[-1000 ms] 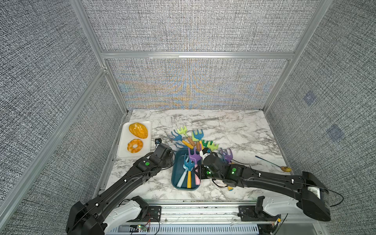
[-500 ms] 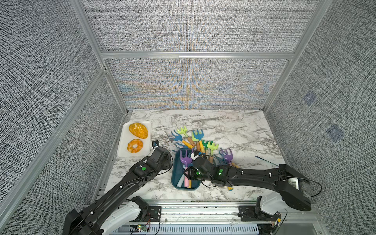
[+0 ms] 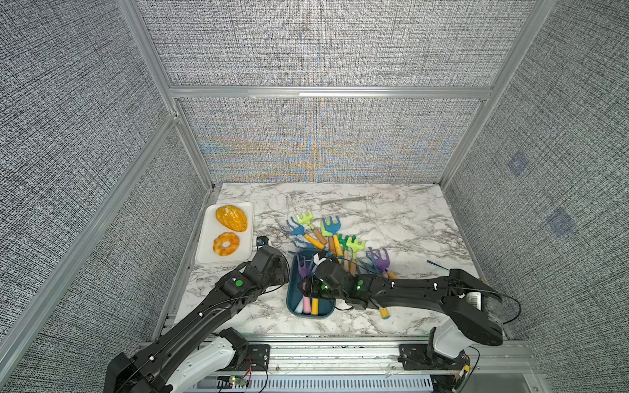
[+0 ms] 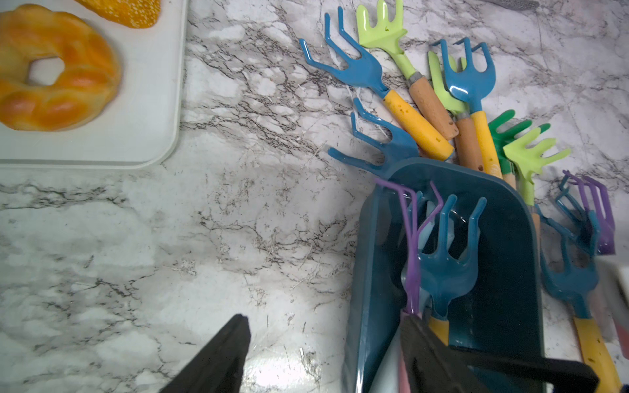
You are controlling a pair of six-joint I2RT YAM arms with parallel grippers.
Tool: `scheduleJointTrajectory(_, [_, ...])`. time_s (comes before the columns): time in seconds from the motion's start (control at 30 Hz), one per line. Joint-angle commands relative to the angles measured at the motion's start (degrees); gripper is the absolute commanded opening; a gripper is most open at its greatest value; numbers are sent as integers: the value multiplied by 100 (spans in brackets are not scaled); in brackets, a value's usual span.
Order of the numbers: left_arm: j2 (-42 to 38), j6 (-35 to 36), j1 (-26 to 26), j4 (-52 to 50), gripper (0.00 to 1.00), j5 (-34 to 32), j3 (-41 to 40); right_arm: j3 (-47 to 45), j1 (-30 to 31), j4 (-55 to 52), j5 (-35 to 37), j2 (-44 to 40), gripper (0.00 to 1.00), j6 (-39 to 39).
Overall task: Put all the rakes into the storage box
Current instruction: Place the rake in the storage box.
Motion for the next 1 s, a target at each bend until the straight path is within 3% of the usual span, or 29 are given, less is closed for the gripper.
scheduleJointTrajectory(0.0, [9,43,-1,-33,75,274,40,-3,-11,-78,211,-195,55,-218])
scheduleJointTrajectory(0.1, [9,1,-17,-53,75,420,70,-103,-63,-271,373,-500,56,-373])
scheduleJointTrajectory(0.23, [65,-115,-188,-57,75,432,105,-440,-216,-490,600,-1087,66,-619])
scheduleJointTrajectory(0.33, [251,-159,-204,-90,76,344,143,-585,-328,-407,414,-1258,66,-1036])
scheduleJointTrajectory(0.6, [462,-344,-204,-86,76,166,185,467,-85,-1193,-29,-95,56,-1915])
scheduleJointTrajectory(0.73, [425,-388,-204,-69,76,99,110,795,-15,-1538,208,427,51,-1996])
scheduleJointTrajectory(0.97, [401,-362,-204,-69,76,25,33,1121,48,-1771,460,1012,50,-2053])
